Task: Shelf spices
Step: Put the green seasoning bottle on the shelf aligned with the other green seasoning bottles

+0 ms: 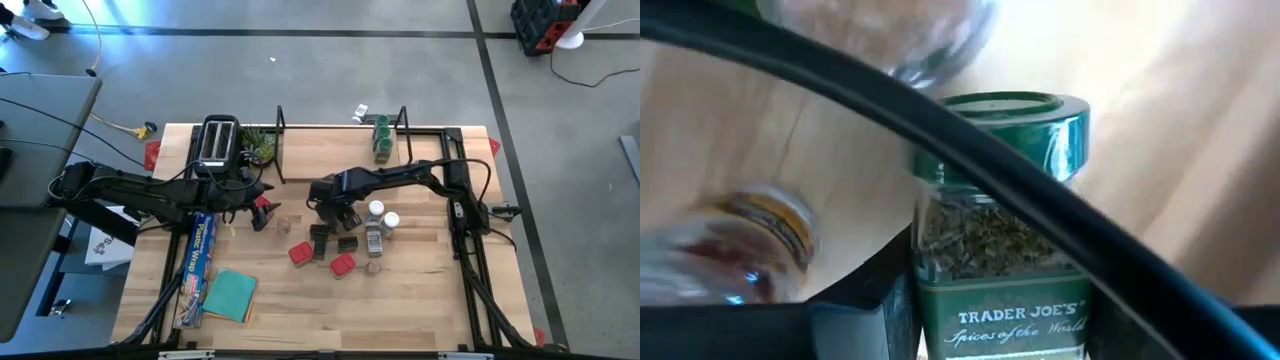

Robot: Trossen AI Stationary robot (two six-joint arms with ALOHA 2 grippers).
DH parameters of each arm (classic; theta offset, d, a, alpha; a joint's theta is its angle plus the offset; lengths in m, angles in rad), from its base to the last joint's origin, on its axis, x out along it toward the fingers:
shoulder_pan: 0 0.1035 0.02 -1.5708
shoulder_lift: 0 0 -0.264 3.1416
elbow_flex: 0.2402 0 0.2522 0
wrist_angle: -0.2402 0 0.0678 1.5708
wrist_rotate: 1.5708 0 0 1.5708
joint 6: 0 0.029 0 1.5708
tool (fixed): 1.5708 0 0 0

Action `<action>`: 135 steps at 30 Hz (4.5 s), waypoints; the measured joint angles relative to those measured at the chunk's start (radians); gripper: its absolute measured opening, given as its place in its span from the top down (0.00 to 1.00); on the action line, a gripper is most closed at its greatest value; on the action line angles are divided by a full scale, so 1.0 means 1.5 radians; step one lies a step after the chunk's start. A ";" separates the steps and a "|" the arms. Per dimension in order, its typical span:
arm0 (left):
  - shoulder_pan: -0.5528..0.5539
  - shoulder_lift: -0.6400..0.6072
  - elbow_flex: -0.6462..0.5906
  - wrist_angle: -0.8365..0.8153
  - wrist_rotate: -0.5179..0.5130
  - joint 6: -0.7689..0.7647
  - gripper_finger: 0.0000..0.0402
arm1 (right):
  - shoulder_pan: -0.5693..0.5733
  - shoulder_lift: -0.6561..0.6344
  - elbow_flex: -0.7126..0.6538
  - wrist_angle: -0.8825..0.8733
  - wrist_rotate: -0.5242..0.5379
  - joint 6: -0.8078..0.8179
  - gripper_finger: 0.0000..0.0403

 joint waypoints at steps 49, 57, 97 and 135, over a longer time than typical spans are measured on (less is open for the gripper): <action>0.081 0.231 -0.058 0.697 0.297 0.152 0.24 | 0.093 -0.294 -0.441 1.141 0.084 0.375 0.53; 0.080 0.282 -0.008 0.696 0.343 0.162 0.25 | 0.093 -0.294 -0.441 1.138 0.050 0.370 0.53; 0.189 0.274 -0.007 0.618 0.906 0.039 0.53 | 0.135 -0.408 -0.175 0.403 0.036 0.219 0.30; 0.239 0.273 -0.007 0.605 0.899 -0.013 0.37 | 0.095 -0.288 0.007 0.244 -0.232 0.247 0.52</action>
